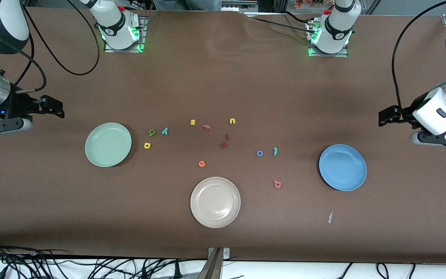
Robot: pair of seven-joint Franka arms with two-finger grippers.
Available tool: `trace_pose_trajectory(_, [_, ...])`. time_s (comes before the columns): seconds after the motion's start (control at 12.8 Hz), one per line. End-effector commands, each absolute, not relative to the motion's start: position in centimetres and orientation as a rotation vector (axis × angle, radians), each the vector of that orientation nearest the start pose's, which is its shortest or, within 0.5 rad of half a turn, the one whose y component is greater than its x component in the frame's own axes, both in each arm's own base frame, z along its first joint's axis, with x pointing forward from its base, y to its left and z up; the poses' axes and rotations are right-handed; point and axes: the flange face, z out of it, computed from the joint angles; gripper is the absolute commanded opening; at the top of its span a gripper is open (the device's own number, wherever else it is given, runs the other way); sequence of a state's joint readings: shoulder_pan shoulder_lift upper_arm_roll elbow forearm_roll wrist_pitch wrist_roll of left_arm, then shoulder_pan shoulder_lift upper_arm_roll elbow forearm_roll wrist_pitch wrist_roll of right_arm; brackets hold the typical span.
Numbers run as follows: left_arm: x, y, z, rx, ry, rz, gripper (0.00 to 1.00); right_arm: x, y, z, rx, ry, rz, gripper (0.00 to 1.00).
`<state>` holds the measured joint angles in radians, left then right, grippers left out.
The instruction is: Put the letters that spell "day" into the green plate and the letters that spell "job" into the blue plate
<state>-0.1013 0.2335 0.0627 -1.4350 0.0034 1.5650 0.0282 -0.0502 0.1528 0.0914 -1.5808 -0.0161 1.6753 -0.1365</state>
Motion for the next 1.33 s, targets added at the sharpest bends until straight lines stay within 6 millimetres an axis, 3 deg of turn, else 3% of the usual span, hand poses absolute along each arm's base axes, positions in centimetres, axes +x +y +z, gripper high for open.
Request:
trace_pose_trajectory(0.0, [62.1, -2.8, 55.4, -3.139, 0.121, 0.156, 1.00, 60.4, 1.9, 54.1, -3.119, -0.294, 0.085, 1.00])
trace_pose_trajectory(0.78, [62.1, -2.9, 55.5, -3.140, 0.104, 0.154, 1.00, 60.6, 2.2, 54.0, -3.122, -0.304, 0.073, 1.00])
trace_pose_trajectory(1.25, [62.2, -1.7, 55.4, -3.168, 0.040, 0.157, 1.00, 60.6, 1.9, 54.1, -3.122, -0.299, 0.071, 1.00])
